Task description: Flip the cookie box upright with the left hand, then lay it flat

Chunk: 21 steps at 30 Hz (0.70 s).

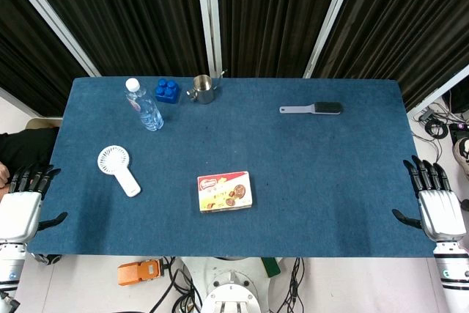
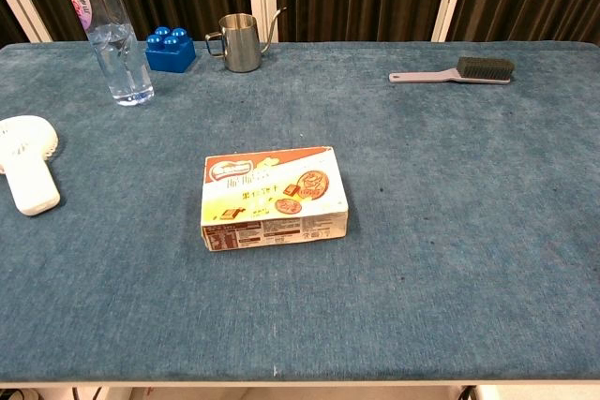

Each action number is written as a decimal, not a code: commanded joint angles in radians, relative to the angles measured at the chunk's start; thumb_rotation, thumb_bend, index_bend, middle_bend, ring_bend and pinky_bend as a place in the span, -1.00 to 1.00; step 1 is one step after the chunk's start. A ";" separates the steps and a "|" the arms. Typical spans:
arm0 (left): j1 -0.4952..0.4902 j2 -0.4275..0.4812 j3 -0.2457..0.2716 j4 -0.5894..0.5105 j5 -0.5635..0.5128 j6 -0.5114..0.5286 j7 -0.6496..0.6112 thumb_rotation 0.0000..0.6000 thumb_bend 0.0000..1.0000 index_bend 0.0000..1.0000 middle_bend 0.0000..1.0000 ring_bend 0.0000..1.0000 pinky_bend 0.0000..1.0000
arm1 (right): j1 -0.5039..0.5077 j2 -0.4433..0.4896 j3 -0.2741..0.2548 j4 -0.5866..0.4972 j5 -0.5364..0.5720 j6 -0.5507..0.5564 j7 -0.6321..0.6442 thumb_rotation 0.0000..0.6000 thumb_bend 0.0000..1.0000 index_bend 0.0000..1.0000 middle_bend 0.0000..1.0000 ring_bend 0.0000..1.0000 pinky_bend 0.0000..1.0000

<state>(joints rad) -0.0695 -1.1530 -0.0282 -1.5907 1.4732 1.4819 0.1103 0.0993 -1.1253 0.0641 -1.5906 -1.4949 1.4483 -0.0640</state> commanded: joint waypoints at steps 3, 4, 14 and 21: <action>-0.003 -0.005 -0.002 -0.002 -0.001 -0.004 0.005 1.00 -1.00 -0.67 -0.76 -0.96 -1.00 | 0.001 0.001 0.003 -0.003 0.003 0.000 0.000 1.00 -0.58 -1.00 -1.00 -1.00 -1.00; -0.004 -0.005 -0.002 -0.006 0.002 -0.003 0.006 1.00 -1.00 -0.67 -0.76 -0.96 -1.00 | 0.000 0.002 0.003 -0.002 0.003 0.002 0.002 1.00 -0.58 -1.00 -1.00 -1.00 -1.00; -0.090 0.000 -0.030 -0.146 0.089 -0.045 0.067 1.00 -1.00 -0.67 -0.76 -0.93 -1.00 | -0.019 0.011 0.001 0.023 -0.014 0.043 0.057 1.00 -0.58 -1.00 -1.00 -1.00 -1.00; -0.207 -0.050 -0.072 -0.315 0.074 -0.184 0.201 1.00 -1.00 -0.67 -0.76 -0.91 -1.00 | -0.035 0.004 -0.016 0.052 -0.037 0.061 0.106 1.00 -0.58 -1.00 -1.00 -1.00 -1.00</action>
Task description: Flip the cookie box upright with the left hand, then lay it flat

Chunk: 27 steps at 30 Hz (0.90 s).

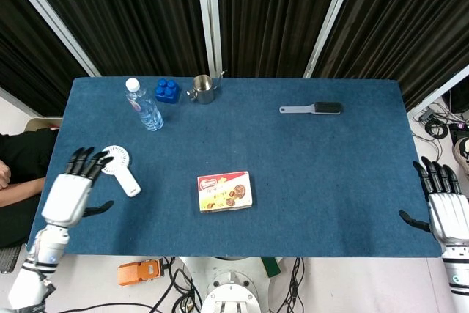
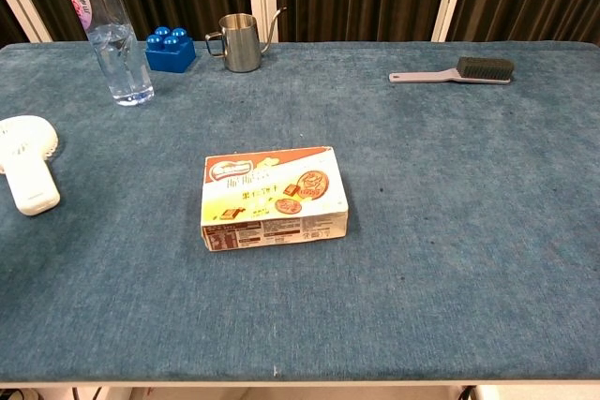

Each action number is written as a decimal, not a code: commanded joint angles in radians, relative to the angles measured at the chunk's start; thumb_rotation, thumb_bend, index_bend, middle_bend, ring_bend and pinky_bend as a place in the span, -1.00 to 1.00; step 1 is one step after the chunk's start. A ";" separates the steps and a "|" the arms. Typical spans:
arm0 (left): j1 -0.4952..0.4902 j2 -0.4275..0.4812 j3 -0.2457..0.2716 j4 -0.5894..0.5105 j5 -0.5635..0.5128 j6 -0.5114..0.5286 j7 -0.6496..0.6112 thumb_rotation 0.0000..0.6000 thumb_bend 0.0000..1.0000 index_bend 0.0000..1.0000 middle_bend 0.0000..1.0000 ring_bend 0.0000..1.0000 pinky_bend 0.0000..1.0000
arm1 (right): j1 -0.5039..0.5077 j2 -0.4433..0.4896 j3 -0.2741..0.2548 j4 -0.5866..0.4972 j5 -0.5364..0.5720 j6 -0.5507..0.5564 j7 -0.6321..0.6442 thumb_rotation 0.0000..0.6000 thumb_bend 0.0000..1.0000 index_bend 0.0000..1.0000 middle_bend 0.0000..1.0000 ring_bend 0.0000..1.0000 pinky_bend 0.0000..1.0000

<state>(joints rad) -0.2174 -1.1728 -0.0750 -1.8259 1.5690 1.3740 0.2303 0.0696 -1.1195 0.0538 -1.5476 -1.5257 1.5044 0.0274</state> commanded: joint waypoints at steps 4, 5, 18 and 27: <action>-0.160 -0.093 -0.061 -0.182 -0.138 -0.221 0.236 1.00 -1.00 -0.73 -0.82 -0.94 -1.00 | -0.013 0.000 -0.009 0.023 -0.010 0.014 0.026 1.00 -0.58 -1.00 -1.00 -1.00 -1.00; -0.184 -0.111 -0.072 -0.198 -0.179 -0.250 0.277 1.00 -1.00 -0.74 -0.84 -0.95 -1.00 | -0.014 0.001 -0.010 0.024 -0.011 0.015 0.027 1.00 -0.58 -1.00 -1.00 -1.00 -1.00; -0.533 -0.477 -0.181 -0.207 -0.868 -0.213 0.802 1.00 -1.00 -1.00 -1.00 -1.00 -1.00 | -0.027 0.003 -0.016 0.032 -0.008 0.017 0.040 1.00 -0.58 -1.00 -1.00 -1.00 -1.00; -0.670 -0.641 -0.252 -0.111 -1.096 -0.112 0.850 1.00 -1.00 -1.00 -1.00 -1.00 -1.00 | -0.024 0.002 -0.015 0.029 -0.008 0.009 0.033 1.00 -0.58 -1.00 -1.00 -1.00 -1.00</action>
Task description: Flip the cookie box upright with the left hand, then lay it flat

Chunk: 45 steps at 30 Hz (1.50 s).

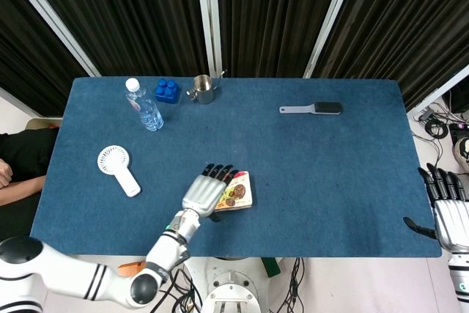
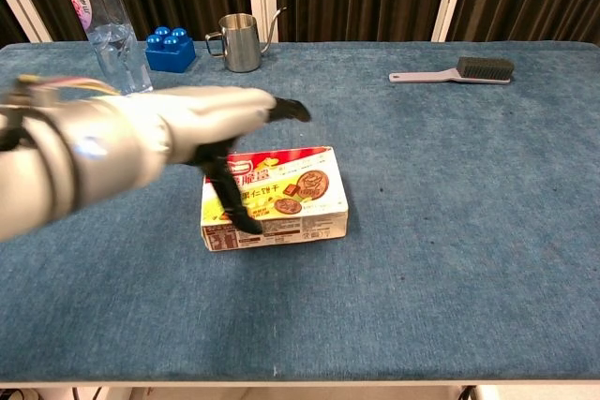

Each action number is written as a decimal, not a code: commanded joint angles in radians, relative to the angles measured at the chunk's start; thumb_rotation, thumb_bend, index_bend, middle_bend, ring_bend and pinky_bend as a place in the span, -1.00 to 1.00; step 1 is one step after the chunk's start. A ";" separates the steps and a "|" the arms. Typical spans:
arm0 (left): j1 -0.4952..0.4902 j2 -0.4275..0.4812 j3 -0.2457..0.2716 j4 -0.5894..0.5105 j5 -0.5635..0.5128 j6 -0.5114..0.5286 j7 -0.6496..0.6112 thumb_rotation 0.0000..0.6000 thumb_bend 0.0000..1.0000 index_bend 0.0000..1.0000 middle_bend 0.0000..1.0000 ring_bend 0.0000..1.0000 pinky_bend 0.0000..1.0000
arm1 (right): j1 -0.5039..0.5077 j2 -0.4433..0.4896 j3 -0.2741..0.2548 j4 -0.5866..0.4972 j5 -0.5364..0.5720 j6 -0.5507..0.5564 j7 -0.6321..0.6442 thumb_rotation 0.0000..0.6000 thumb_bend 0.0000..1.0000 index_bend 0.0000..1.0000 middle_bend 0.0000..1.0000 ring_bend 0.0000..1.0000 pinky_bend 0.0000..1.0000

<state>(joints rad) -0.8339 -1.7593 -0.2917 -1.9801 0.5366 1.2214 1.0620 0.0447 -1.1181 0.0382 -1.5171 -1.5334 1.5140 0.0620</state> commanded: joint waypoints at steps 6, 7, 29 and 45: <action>-0.122 -0.115 -0.072 0.119 -0.152 0.092 0.040 1.00 -1.00 -1.00 -1.00 -1.00 -1.00 | 0.002 0.001 0.001 -0.005 0.004 -0.009 -0.005 1.00 -0.58 -1.00 -1.00 -1.00 -1.00; -0.130 -0.122 -0.076 0.131 -0.165 0.096 0.043 1.00 -1.00 -1.00 -1.00 -1.00 -1.00 | 0.002 0.001 0.001 -0.005 0.005 -0.010 -0.005 1.00 -0.58 -1.00 -1.00 -1.00 -1.00; -0.313 -0.268 -0.205 0.367 -0.409 0.146 0.103 1.00 -1.00 -1.00 -0.91 -0.96 -1.00 | 0.011 0.005 0.005 -0.014 0.023 -0.042 -0.017 1.00 -0.58 -1.00 -1.00 -1.00 -1.00; -0.309 -0.233 -0.178 0.351 -0.309 0.081 0.044 1.00 -0.51 -0.40 -0.20 -0.30 -0.96 | 0.017 0.000 0.003 -0.006 0.031 -0.061 -0.011 1.00 -0.58 -1.00 -1.00 -1.00 -1.00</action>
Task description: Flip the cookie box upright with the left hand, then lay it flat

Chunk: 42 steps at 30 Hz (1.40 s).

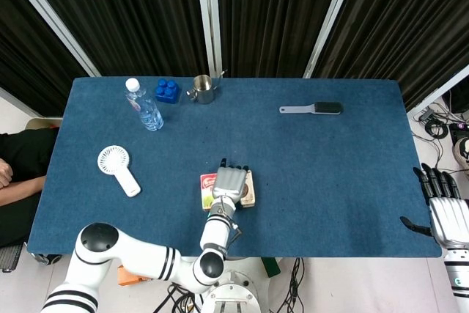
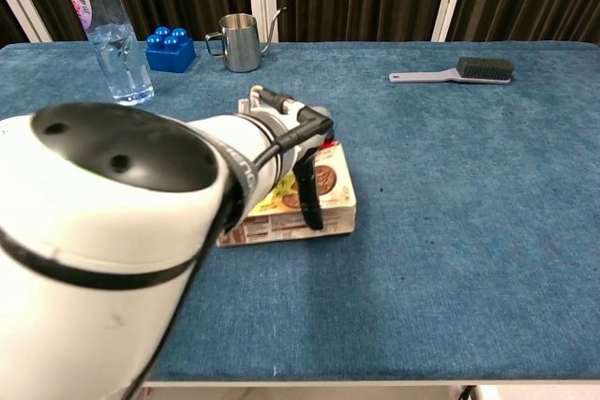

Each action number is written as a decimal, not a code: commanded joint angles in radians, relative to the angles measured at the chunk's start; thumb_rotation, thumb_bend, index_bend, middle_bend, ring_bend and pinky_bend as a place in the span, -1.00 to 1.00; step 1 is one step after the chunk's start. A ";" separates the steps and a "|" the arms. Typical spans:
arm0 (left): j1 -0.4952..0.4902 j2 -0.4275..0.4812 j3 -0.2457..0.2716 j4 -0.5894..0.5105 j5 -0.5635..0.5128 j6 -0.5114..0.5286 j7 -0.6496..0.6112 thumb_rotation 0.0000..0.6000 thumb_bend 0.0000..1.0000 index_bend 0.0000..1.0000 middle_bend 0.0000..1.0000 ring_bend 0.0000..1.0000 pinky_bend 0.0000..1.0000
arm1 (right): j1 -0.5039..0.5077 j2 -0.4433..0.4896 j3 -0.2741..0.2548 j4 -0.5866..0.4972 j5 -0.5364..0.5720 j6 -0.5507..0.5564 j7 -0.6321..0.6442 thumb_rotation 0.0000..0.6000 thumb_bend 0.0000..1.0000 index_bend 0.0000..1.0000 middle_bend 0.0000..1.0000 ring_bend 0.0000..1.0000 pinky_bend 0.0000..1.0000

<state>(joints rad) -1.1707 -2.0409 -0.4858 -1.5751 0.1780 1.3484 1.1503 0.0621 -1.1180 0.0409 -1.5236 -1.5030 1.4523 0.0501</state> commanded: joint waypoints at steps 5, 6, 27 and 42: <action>0.107 0.185 0.044 -0.154 0.179 -0.199 -0.181 1.00 -0.36 -0.40 -0.17 -0.27 -0.80 | -0.002 -0.003 -0.001 0.006 0.000 0.002 0.006 1.00 -0.58 -1.00 -1.00 -1.00 -1.00; 0.124 0.207 0.052 -0.162 0.222 -0.234 -0.223 1.00 -0.36 -0.40 -0.17 -0.27 -0.78 | -0.002 -0.003 -0.001 0.006 0.001 0.001 0.006 1.00 -0.58 -1.00 -1.00 -1.00 -1.00; 0.389 0.169 0.158 0.248 1.202 -0.469 -1.588 0.95 -0.50 -0.40 -0.24 -0.44 -0.77 | 0.004 0.000 0.002 -0.036 0.016 -0.014 -0.033 1.00 -0.58 -1.00 -1.00 -1.00 -1.00; 0.351 0.053 0.219 0.528 1.283 -0.379 -1.836 0.86 -0.54 -0.44 -0.28 -0.48 -0.91 | 0.002 0.004 0.006 -0.071 0.037 -0.018 -0.069 1.00 -0.58 -1.00 -1.00 -1.00 -1.00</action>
<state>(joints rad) -0.8169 -1.9844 -0.2711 -1.0547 1.4590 0.9648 -0.6787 0.0638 -1.1136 0.0465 -1.5947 -1.4666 1.4345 -0.0188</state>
